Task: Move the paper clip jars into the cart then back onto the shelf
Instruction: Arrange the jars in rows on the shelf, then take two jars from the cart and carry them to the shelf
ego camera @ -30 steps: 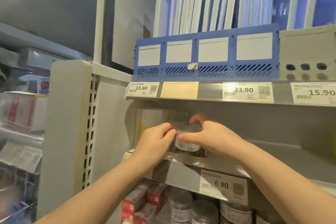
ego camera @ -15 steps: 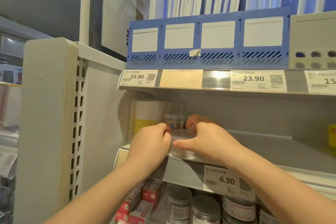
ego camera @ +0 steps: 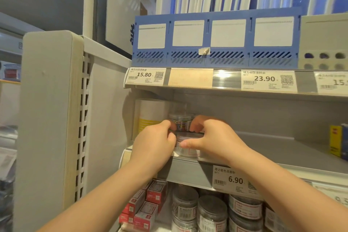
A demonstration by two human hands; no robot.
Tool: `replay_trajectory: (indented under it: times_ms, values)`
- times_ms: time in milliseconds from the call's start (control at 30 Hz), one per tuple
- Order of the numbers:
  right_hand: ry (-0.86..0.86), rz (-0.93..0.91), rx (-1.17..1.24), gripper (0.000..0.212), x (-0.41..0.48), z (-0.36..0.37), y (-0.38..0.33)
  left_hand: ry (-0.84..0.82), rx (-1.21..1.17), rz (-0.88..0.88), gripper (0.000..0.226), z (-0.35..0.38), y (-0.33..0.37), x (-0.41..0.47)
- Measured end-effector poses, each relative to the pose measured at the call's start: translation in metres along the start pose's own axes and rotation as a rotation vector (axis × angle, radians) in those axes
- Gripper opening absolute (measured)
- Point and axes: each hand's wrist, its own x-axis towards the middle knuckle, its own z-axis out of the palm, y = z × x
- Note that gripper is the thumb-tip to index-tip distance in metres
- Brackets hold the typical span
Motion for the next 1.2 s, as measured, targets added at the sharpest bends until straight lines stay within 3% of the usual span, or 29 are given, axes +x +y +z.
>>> replay_trajectory:
  times_ms: [200, 333, 767, 967, 1200]
  values:
    - [0.174, -0.062, 0.049, 0.028, -0.02, -0.007, -0.004, 0.105, -0.166, 0.162, 0.01, -0.006, 0.007, -0.01]
    - [0.257, -0.046, 0.013, 0.005, -0.044, -0.014, -0.008, 0.06, -0.257, 0.28, 0.019, 0.0, 0.026, -0.025]
    - [0.284, 0.12, -0.128, 0.005, -0.207, -0.077, -0.038, -0.146, -0.439, 0.473, 0.021, -0.051, 0.109, -0.135]
    - [0.326, 0.245, -0.19, 0.005, -0.343, -0.131, -0.059, -0.248, -0.572, 0.584, 0.029, -0.094, 0.19, -0.226]
    - [0.317, 0.581, -0.335, 0.004, -0.541, -0.206, -0.074, -0.443, -0.86, 0.747, 0.028, -0.121, 0.317, -0.36]
